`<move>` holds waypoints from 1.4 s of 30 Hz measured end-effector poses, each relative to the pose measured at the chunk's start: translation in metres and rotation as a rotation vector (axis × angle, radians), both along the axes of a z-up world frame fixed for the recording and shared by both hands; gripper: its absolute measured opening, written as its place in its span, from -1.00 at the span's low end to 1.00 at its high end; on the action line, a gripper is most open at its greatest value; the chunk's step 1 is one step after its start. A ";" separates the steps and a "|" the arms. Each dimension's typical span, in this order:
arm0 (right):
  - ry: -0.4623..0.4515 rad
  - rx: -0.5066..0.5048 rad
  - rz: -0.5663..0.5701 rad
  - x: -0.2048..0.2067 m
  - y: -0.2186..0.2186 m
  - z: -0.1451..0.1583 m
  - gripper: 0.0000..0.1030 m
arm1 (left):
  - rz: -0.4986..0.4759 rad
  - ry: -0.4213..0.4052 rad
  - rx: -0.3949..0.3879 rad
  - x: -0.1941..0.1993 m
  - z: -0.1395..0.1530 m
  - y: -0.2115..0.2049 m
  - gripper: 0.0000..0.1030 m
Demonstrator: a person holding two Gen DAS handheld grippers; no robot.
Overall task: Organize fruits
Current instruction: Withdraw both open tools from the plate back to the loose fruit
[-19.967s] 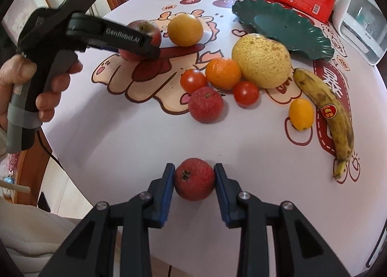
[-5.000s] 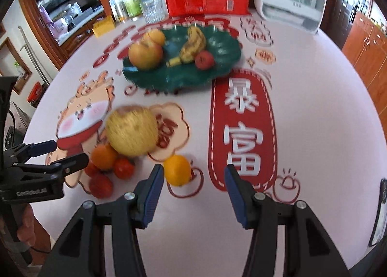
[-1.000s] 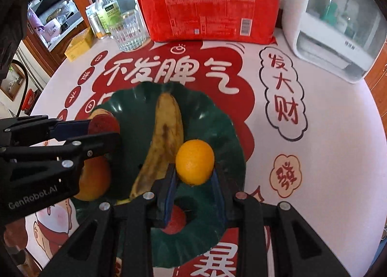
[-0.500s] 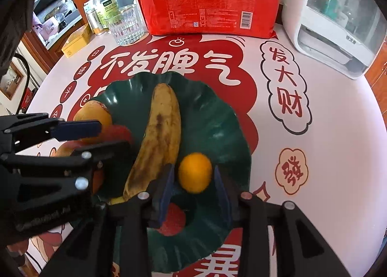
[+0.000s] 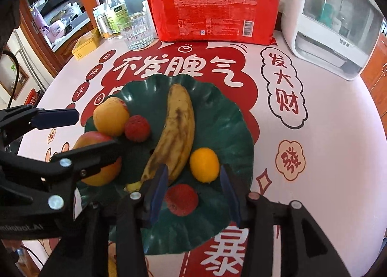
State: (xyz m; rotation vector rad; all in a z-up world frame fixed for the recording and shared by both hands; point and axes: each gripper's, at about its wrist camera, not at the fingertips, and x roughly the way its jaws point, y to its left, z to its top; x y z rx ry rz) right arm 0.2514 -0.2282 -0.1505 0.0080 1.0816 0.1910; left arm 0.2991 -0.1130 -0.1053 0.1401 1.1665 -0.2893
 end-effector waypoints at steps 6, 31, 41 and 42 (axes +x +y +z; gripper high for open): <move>-0.013 0.002 0.009 -0.012 0.005 0.012 -0.12 | 0.019 -0.027 -0.004 -0.015 0.016 0.009 0.56; -0.072 0.058 0.015 -0.071 0.026 0.079 -0.13 | 0.126 -0.147 -0.042 -0.097 0.081 0.064 0.57; -0.081 0.088 -0.004 -0.106 0.035 0.099 -0.12 | 0.191 -0.146 -0.080 -0.133 0.077 0.089 0.57; -0.083 0.089 -0.006 -0.109 0.035 0.100 -0.12 | 0.199 -0.148 -0.080 -0.136 0.075 0.092 0.57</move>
